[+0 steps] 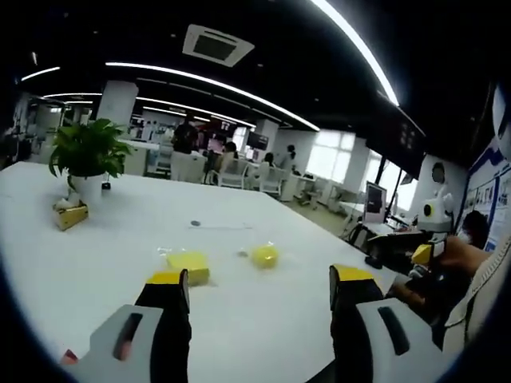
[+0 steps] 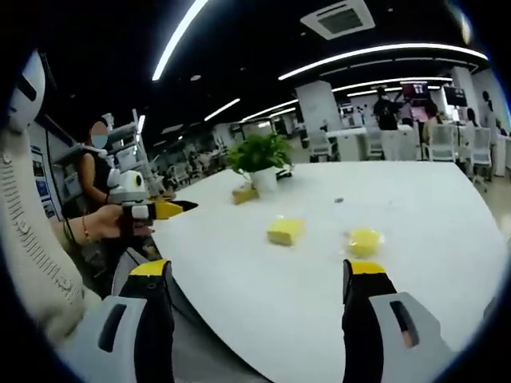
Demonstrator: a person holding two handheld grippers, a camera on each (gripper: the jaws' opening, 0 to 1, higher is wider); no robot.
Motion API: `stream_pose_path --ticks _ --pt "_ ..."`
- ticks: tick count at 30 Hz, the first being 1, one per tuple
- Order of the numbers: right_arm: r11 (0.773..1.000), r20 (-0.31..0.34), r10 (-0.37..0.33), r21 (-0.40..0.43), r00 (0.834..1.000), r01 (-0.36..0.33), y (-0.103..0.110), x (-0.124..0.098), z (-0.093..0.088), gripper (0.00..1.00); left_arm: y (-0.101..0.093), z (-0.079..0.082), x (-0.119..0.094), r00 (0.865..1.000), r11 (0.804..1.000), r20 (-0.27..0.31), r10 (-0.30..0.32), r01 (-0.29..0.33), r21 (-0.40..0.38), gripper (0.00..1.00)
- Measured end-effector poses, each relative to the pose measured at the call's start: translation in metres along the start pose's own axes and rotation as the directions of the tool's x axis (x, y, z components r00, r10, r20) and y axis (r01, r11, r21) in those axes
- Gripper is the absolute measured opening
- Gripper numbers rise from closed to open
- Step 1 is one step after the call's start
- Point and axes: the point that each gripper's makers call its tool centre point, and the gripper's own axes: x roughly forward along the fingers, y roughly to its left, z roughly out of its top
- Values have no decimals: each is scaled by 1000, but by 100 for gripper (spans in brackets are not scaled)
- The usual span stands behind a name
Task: Compare the silicone blocks by pressing each to a similar depth, holding the contact briefly, and releasing to observe deformation and rebound differences across the visible hardness samples.
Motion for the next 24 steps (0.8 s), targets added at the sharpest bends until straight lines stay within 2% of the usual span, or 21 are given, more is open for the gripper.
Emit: stream_pose_path --ticks 6,10,14,18,24 --pt "1000 -14 0 5 1000 0 -3 -1 -8 82 -4 -2 -3 1000 1000 -3 -1 1 8 72" --pt "1000 -14 1 1 1000 -1 -6 0 -11 82 2 -5 -3 1000 1000 0 7 -7 5 71" --pt "1000 1 -17 20 1000 17 -12 0 -10 82 6 -6 1 1000 1000 -16 9 -9 3 71" --pt "1000 11 -15 19 1000 15 -12 1 -7 81 6 3 4 1000 1000 7 -3 3 3 70" --pt "999 39 -41 20 998 40 -21 -1 -2 81 3 3 12 1000 1000 -2 -23 23 13 70"
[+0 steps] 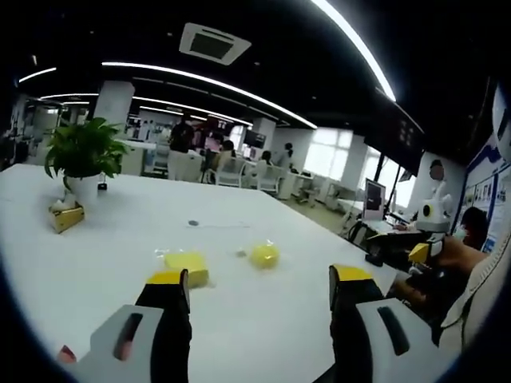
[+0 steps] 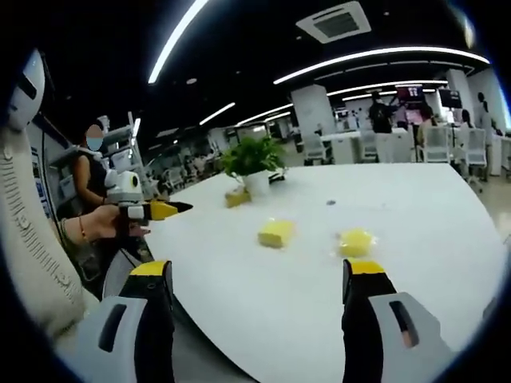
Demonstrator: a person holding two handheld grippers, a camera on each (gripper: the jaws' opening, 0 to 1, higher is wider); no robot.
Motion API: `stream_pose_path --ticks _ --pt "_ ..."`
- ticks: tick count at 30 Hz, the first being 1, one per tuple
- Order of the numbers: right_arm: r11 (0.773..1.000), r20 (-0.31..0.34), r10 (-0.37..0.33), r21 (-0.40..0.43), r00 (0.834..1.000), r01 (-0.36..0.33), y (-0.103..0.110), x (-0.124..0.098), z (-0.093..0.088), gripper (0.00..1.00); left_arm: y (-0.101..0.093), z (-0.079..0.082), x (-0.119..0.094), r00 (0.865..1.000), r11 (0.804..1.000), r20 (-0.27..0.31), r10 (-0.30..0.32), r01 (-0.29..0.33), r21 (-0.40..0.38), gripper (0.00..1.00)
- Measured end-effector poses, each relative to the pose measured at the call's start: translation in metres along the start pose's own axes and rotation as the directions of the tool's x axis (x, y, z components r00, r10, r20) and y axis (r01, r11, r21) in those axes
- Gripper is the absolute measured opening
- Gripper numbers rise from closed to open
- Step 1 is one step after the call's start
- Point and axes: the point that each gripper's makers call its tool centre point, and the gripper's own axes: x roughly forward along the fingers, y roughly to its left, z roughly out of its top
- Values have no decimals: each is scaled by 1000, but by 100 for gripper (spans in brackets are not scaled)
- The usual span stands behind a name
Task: Compare the silicone blocks by pressing each to a similar depth, holding the contact briefly, and releasing to observe deformation and rebound differences across the visible hardness samples.
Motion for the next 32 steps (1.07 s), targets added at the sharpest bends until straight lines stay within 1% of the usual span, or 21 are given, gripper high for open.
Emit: stream_pose_path --ticks 4,6,11,21,30,32 --pt "1000 6 -2 9 1000 2 0 0 -1 81 0 -1 0 1000 1000 -3 -1 1 3 70" --pt "1000 -3 4 3 1000 -4 1 0 -3 81 0 0 -1 1000 1000 6 2 -2 -4 69" --pt "1000 -2 4 3 1000 -4 -1 -1 -3 81 1 -5 -3 1000 1000 -3 14 -14 -1 69" --pt "1000 -2 12 -7 1000 -12 1 0 -1 80 0 -2 -7 1000 1000 18 23 -23 -9 68" --pt "1000 -11 2 -10 1000 -2 2 1 -3 80 -6 -8 -4 1000 1000 2 -4 4 -14 68" --pt "1000 -15 0 -13 1000 0 4 1 -3 80 -6 -9 -3 1000 1000 -6 -14 14 -19 66"
